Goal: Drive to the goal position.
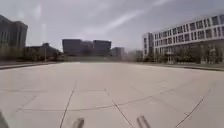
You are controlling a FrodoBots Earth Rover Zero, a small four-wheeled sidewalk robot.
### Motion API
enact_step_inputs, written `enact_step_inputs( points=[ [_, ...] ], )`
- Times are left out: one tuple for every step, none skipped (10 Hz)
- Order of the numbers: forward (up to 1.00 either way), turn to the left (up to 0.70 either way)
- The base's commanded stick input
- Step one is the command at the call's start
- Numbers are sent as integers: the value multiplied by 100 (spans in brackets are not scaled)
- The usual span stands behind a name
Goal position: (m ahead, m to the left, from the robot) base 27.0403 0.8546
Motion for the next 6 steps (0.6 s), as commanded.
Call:
enact_step_inputs(
  points=[
    [70, 0],
    [70, 0],
    [70, 0],
    [70, 0],
    [70, 0],
    [70, 0]
  ],
)
